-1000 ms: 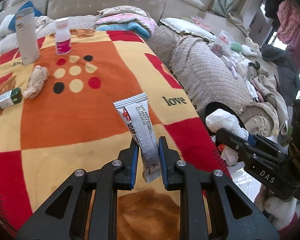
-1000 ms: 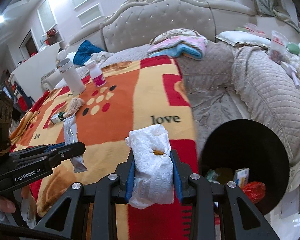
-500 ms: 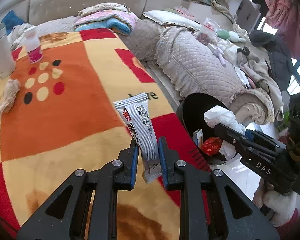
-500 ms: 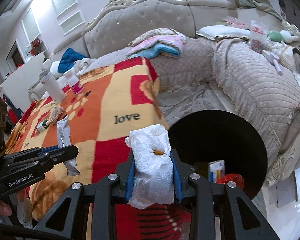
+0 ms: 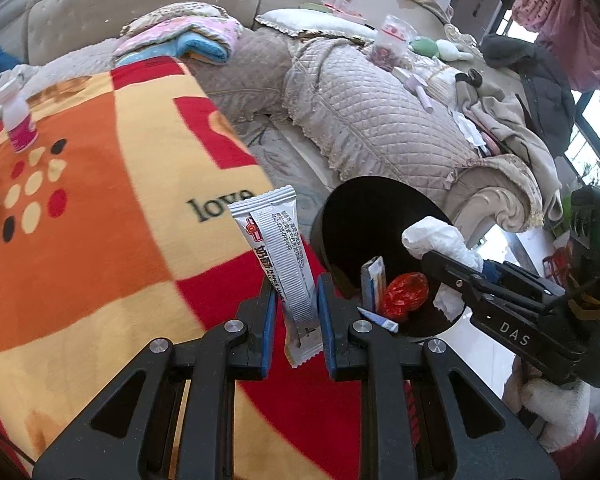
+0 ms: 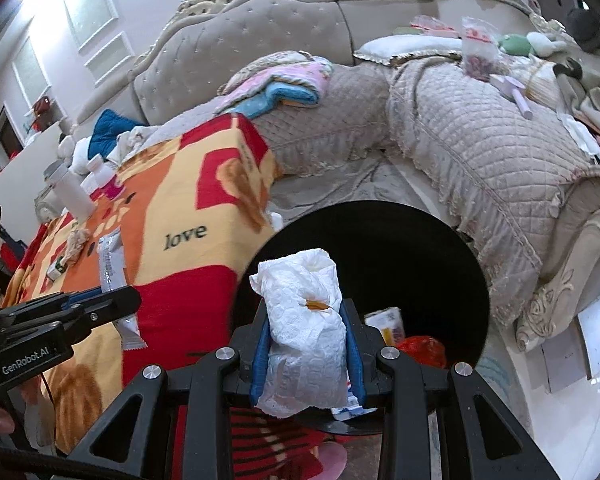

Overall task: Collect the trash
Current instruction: 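Carry the toothpaste tube and white tissue over the black bin, then open both tools over the bin, dropping the tube and tissue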

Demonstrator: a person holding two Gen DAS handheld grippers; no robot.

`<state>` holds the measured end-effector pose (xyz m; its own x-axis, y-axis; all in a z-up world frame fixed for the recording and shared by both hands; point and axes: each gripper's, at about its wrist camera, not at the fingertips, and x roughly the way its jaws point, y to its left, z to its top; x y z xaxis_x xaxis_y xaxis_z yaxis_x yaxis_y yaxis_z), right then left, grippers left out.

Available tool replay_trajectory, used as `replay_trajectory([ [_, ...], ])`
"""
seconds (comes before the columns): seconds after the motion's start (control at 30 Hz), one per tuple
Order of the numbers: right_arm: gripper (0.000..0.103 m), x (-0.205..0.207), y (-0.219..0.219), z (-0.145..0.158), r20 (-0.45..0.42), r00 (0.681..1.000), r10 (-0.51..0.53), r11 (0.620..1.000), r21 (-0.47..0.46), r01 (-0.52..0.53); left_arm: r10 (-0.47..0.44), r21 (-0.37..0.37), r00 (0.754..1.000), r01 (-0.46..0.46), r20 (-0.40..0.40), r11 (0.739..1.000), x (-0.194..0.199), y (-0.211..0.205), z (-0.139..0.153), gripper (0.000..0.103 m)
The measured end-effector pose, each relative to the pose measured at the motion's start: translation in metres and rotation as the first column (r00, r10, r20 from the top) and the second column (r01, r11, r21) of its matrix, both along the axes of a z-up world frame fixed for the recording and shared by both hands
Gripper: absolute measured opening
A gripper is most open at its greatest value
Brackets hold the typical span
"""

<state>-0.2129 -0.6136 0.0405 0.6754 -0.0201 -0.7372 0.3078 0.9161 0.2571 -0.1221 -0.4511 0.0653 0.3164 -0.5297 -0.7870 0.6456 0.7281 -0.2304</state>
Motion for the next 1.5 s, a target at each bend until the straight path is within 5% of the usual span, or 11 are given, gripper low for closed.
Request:
replay_trajectory([
  [1.23, 0.031, -0.002, -0.054, -0.036, -0.060, 0.993, -0.105, 0.993, 0.049, 0.108, -0.108, -0.036, 0.991, 0.106, -0.084, 0.994, 0.006, -0.066, -0.027, 0.017],
  [1.37, 0.046, 0.000, -0.057, -0.034, -0.061, 0.990, -0.125, 0.990, 0.052, 0.128, -0.121, -0.043, 0.990, 0.118, -0.078, 0.992, 0.005, -0.070, -0.024, 0.017],
  [1.5, 0.046, -0.001, -0.060, -0.032, -0.060, 0.989, -0.136, 0.988, 0.061, 0.140, -0.134, -0.061, 0.987, 0.129, -0.087, 0.990, 0.004, -0.072, -0.024, 0.026],
])
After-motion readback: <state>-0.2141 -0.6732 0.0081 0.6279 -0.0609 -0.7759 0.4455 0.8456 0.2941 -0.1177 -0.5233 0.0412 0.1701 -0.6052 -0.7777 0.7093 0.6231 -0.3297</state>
